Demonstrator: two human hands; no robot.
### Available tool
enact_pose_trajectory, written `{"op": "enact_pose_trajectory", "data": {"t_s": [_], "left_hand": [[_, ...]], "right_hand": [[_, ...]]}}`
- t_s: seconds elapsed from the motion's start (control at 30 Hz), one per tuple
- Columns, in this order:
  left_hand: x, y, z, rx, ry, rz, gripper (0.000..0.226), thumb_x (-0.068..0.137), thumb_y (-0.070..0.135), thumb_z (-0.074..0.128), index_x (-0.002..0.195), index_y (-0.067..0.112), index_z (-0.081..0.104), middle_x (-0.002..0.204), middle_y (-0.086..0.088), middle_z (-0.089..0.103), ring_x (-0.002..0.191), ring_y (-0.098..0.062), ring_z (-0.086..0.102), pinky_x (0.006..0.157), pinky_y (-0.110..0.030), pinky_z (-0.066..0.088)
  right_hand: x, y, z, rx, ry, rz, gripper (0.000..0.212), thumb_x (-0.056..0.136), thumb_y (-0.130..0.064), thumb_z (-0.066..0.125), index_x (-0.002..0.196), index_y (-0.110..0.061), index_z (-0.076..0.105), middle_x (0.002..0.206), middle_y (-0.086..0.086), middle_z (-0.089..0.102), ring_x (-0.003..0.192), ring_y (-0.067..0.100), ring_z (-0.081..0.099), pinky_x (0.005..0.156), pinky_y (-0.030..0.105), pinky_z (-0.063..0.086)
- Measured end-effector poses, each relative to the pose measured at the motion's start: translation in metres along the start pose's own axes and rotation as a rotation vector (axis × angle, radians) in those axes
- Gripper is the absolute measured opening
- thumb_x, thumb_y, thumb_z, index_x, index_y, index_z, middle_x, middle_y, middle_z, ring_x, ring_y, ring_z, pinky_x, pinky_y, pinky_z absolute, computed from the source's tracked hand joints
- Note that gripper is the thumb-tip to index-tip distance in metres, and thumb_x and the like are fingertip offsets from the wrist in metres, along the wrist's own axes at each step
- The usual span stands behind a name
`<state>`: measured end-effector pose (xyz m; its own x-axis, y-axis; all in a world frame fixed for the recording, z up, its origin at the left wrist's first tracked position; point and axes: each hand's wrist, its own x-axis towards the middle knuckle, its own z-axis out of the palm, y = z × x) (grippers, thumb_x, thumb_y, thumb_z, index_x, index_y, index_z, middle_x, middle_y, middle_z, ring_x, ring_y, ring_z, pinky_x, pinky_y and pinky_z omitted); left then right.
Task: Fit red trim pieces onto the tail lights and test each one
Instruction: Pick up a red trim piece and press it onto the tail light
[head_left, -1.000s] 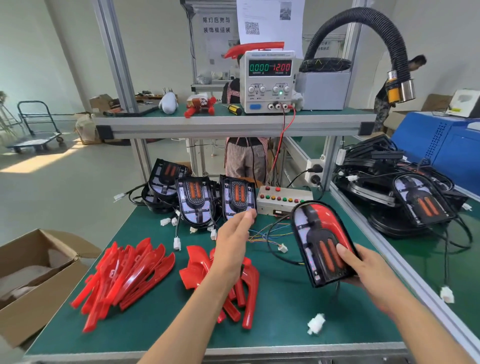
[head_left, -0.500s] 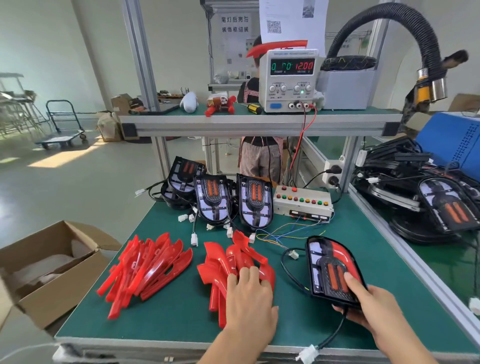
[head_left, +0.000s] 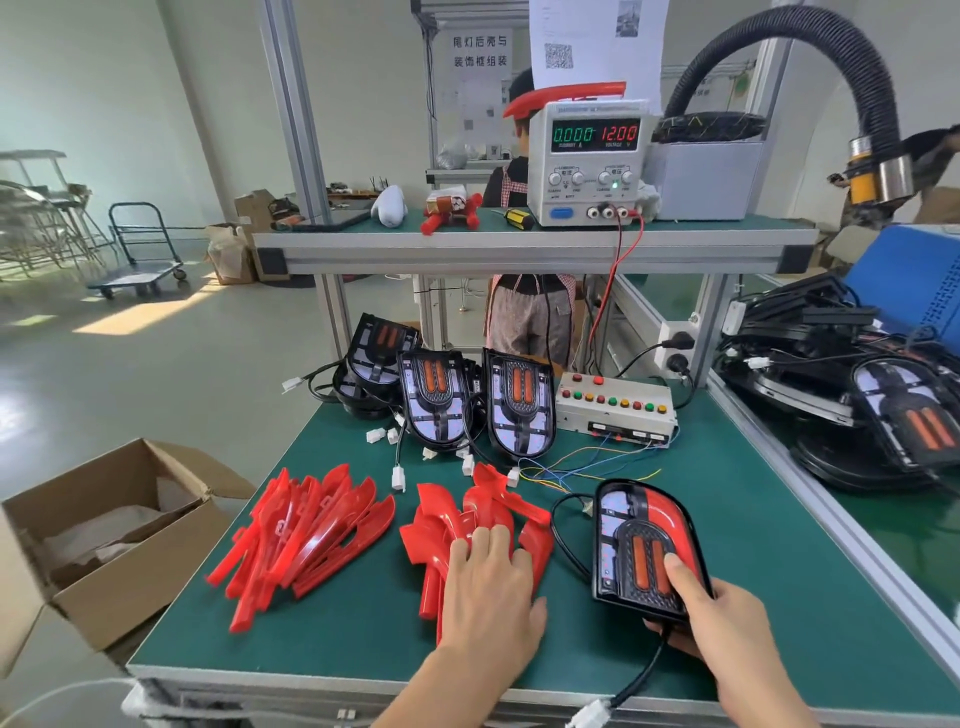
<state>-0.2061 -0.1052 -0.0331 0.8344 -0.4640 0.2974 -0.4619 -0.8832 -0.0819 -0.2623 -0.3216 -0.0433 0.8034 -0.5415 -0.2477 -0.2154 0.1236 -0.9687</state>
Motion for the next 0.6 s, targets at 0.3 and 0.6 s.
{"op": "enact_pose_trajectory", "data": {"t_s": [0.3, 0.6], "left_hand": [[-0.024, -0.048, -0.026, -0.453, 0.512, -0.259, 0.022, 0.087, 0.023, 0.071, 0.074, 0.020, 0.053, 0.075, 0.007, 0.051, 0.066, -0.017, 0.049, 0.062, -0.033, 0.043], [-0.037, -0.158, -0.030, -0.046, 0.195, -0.673, 0.025, 0.072, 0.008, 0.084, 0.089, 0.001, 0.067, 0.090, -0.019, 0.062, 0.082, -0.041, 0.060, 0.071, -0.048, 0.047]], "right_hand": [[-0.002, 0.004, -0.010, -0.057, 0.054, 0.017, 0.034, 0.090, -0.036, 0.076, 0.086, -0.002, 0.076, 0.070, 0.013, 0.077, 0.062, 0.033, 0.076, 0.059, 0.032, 0.061], [-0.011, -0.007, -0.003, -0.237, 0.107, -0.079, 0.039, 0.094, -0.039, 0.070, 0.071, -0.008, 0.077, 0.060, 0.003, 0.072, 0.063, 0.016, 0.068, 0.056, 0.026, 0.051]]}}
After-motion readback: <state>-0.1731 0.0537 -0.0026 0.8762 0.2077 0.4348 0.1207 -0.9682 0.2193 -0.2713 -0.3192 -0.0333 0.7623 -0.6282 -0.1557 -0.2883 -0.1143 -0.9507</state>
